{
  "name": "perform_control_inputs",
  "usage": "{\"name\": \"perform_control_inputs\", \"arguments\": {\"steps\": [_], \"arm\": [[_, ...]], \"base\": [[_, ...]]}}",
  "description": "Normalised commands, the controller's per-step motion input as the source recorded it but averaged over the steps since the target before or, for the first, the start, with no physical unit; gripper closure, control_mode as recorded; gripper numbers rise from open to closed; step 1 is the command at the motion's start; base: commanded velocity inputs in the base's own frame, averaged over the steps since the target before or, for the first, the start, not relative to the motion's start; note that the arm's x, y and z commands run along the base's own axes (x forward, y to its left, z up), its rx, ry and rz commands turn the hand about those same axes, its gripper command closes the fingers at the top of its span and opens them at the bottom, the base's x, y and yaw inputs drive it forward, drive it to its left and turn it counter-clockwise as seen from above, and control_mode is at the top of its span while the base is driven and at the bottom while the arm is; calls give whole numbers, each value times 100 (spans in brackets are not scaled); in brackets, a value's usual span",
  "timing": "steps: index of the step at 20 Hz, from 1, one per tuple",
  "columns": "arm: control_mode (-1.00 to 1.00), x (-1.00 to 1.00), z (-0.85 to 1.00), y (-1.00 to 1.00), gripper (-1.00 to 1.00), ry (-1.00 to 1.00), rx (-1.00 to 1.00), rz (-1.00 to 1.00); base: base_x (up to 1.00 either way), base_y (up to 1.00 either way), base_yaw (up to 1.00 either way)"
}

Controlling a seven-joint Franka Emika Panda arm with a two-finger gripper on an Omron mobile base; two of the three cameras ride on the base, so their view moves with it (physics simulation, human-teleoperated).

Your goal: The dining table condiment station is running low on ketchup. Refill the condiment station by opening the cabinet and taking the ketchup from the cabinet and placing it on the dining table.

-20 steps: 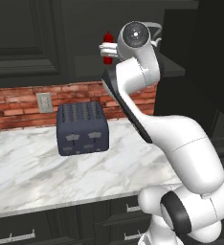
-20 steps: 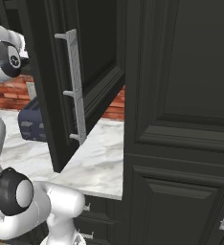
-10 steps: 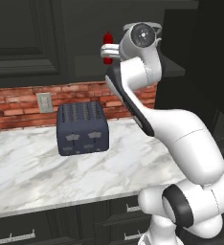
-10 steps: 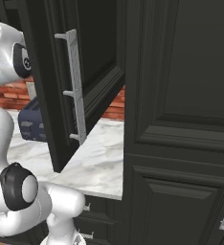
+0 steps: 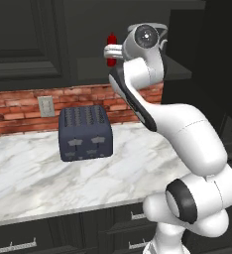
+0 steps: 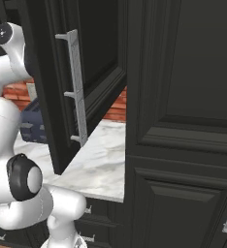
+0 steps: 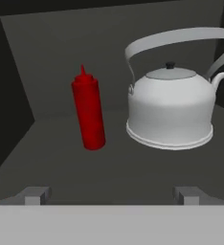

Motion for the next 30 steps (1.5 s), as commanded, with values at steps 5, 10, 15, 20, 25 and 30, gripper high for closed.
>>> {"name": "perform_control_inputs", "arguments": {"steps": [5, 10, 15, 20, 25, 30], "arm": [[-100, 35, -1, 1, -100, 0, 0, 0], [-100, 29, 0, 11, -100, 0, 0, 0], [-100, 27, 0, 11, -100, 3, 0, 0], [-100, 29, 0, 3, -100, 3, 0, 0], [-100, 28, -2, 3, -100, 2, 0, 0], [-100, 27, -9, 8, -100, 0, 0, 0]], "base": [[0, 0, 0], [0, 0, 0], [0, 0, 0], [0, 0, 0], [0, 0, 0], [0, 0, 0]]}}
